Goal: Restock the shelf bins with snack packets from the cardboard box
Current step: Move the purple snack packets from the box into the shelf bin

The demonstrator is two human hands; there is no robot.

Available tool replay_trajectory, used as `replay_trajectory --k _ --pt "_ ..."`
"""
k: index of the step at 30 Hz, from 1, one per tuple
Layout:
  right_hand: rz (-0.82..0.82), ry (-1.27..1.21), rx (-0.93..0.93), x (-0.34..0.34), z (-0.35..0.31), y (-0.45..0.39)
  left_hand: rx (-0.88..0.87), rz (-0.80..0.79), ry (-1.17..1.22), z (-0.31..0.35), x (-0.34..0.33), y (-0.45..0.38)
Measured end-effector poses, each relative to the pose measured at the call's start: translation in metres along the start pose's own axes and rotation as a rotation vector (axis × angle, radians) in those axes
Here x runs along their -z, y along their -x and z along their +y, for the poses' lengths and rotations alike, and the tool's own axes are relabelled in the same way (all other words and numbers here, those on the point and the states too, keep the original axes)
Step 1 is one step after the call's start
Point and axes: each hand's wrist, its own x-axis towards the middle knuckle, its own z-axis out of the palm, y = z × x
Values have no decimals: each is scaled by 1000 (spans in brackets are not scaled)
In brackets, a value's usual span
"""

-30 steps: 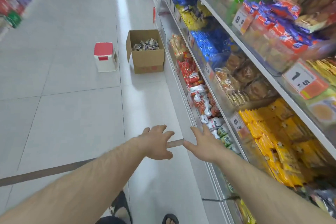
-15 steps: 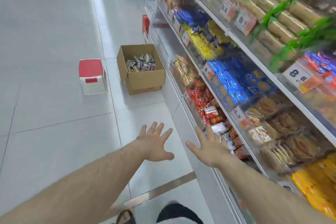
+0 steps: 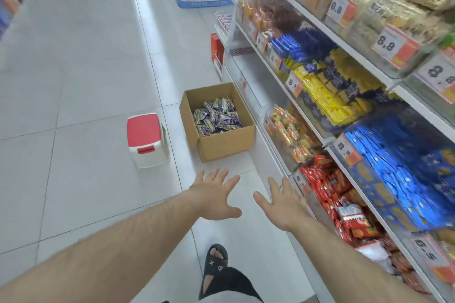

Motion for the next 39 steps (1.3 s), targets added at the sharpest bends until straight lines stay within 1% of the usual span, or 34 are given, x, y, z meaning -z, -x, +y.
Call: replay_trajectory --k 4,9,13,18,23,28,32,35,39 --pt "-18 17 2 33 -48 -54 6 12 32 -56 47 -40" --pt "-8 -3 -41 63 -100 -110 -39 14 65 -119 80 -87" --pt "15 -35 -112 79 -151 -152 -111 19 37 -185 109 -124" --pt "34 -86 -224 96 -231 -202 -243 43 -44 -274 154 -171" --pt "36 -205 -324 114 -290 -233 -319 -19 -70 -341 196 -200" --pt "50 -285 -428 128 -308 -268 -393 -101 -171 -360 228 -249" --pt "63 -351 -456 137 -305 -317 -447 -118 -196 -359 256 -301" --pt "82 -426 -456 142 -295 -369 -441 -134 -210 -364 276 -341" --pt "93 -600 -470 149 -288 -425 -415 -176 -282 -374 303 -388"
